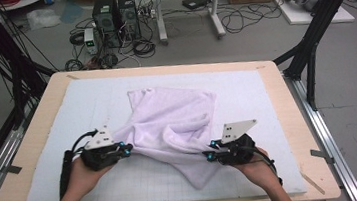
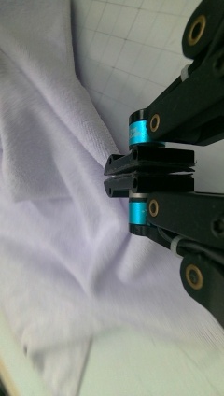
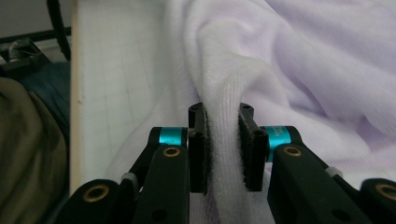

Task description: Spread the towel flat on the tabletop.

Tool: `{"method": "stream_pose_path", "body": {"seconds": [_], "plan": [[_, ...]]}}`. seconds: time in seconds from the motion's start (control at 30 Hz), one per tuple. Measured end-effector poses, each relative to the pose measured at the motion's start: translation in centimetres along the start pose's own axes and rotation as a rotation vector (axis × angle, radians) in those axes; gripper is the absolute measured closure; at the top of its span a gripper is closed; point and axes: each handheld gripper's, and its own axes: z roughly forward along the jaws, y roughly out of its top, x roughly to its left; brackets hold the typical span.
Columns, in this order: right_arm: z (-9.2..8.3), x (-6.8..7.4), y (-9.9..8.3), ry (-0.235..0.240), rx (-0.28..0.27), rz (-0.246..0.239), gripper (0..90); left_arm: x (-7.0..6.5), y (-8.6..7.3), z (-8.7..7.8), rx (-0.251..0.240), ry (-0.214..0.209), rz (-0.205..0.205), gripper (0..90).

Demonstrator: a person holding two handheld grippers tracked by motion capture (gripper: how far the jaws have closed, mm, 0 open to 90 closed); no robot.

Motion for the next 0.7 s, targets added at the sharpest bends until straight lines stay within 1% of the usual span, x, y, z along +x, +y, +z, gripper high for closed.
{"method": "stream_pose_path", "body": {"seconds": [0.03,0.07,0.1,0.13,0.2,0.27,0.3,0.37,0.43,0.47,0.5,0.57,0.63,0.7], "plan": [[0.2,0.3,0.4,0.011,-0.009,-0.002,76.9,0.3,0.0,-1.0,-0.017,0.014,-0.007,87.3],[0.5,0.7,0.9,0.037,-0.026,0.002,77.0,0.4,-0.1,-1.5,-0.022,0.024,-0.006,87.4],[0.7,1.0,1.2,0.049,-0.032,-0.003,76.9,0.7,-0.1,-2.2,-0.024,0.040,-0.006,87.4],[1.2,1.4,1.8,0.057,-0.031,-0.017,76.9,0.9,-0.2,-2.6,-0.028,0.050,-0.009,87.3],[2.3,1.9,2.7,0.080,-0.025,-0.037,76.9,1.5,-0.4,-3.2,-0.027,0.075,-0.019,87.3],[3.3,2.1,3.3,0.089,-0.015,-0.053,76.8,2.5,-1.0,-3.4,-0.019,0.100,-0.041,87.3],[4.1,2.1,3.6,0.090,-0.005,-0.050,76.7,2.8,-1.2,-3.3,-0.014,0.109,-0.053,87.3],[5.3,1.8,4.0,0.096,-0.007,-0.050,75.9,3.9,-1.9,-2.7,0.005,0.129,-0.087,87.3],[6.5,1.3,4.2,0.097,0.007,-0.036,70.4,4.6,-2.4,-2.2,0.016,0.130,-0.108,87.2],[6.7,1.1,4.2,0.100,0.005,-0.027,69.2,4.8,-2.6,-2.0,0.019,0.131,-0.113,87.1],[6.7,0.9,4.2,0.106,-0.009,-0.017,67.2,4.8,-2.8,-2.0,0.018,0.127,-0.116,86.9],[6.0,0.6,4.0,0.101,-0.037,-0.003,62.1,4.7,-2.9,-2.0,0.014,0.125,-0.115,85.5],[4.9,0.3,3.8,0.095,-0.069,0.008,58.8,4.5,-2.8,-2.1,0.002,0.126,-0.113,79.9],[3.7,0.1,3.3,0.078,-0.078,0.009,58.5,4.1,-2.5,-2.4,-0.011,0.131,-0.109,72.3]]}}
